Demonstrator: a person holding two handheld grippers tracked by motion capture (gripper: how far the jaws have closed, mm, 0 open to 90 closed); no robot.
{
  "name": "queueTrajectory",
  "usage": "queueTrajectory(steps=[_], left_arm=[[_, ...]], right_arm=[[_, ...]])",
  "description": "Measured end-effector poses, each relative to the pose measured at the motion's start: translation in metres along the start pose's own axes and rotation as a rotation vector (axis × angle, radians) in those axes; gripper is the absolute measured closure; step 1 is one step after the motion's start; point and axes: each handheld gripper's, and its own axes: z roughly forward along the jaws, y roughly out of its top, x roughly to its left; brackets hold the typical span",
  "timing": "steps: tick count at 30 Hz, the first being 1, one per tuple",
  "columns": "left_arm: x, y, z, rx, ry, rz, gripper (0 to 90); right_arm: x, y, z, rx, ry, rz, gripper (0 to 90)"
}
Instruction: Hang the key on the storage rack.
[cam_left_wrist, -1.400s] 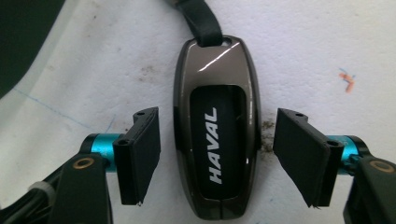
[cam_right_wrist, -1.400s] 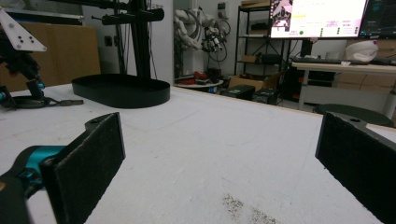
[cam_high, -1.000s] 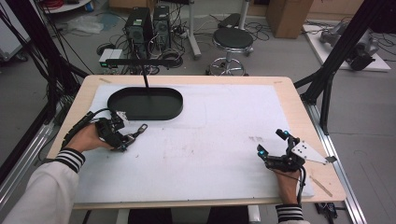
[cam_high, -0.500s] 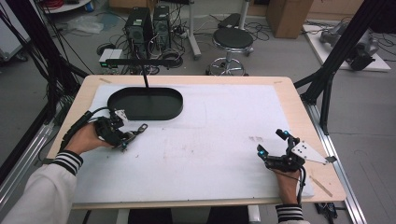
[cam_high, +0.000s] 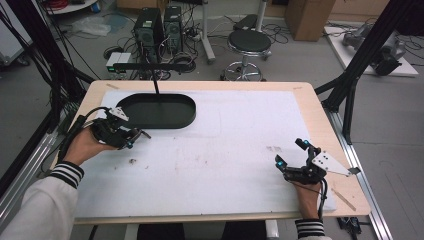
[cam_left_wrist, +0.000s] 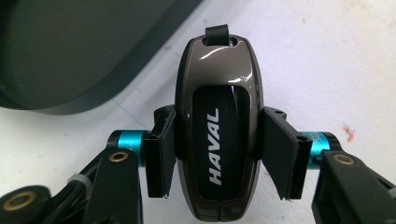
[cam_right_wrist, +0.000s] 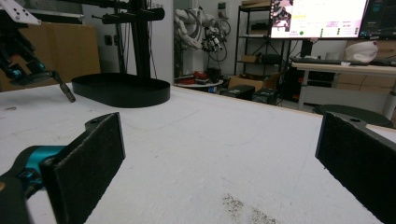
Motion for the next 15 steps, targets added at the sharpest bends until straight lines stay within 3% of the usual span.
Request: queueTrajectory(steps=[5,8,15], left_arm=[[0.004,0.001,-0.011,-0.074,-0.001,-0.055,48.8],[0.004,0.005,-0.019,-0.116,0.031,-0.085,48.8],[0.006,0.013,-0.033,-0.182,0.060,-0.105,48.8]], right_arm=[[0.000,0.000,0.000,0.000,0.000,0.000,0.3],[0.000,0.000,0.000,0.000,0.000,-0.002,0.3],[0.000,0.000,0.000,0.000,0.001,-0.001,0.3]])
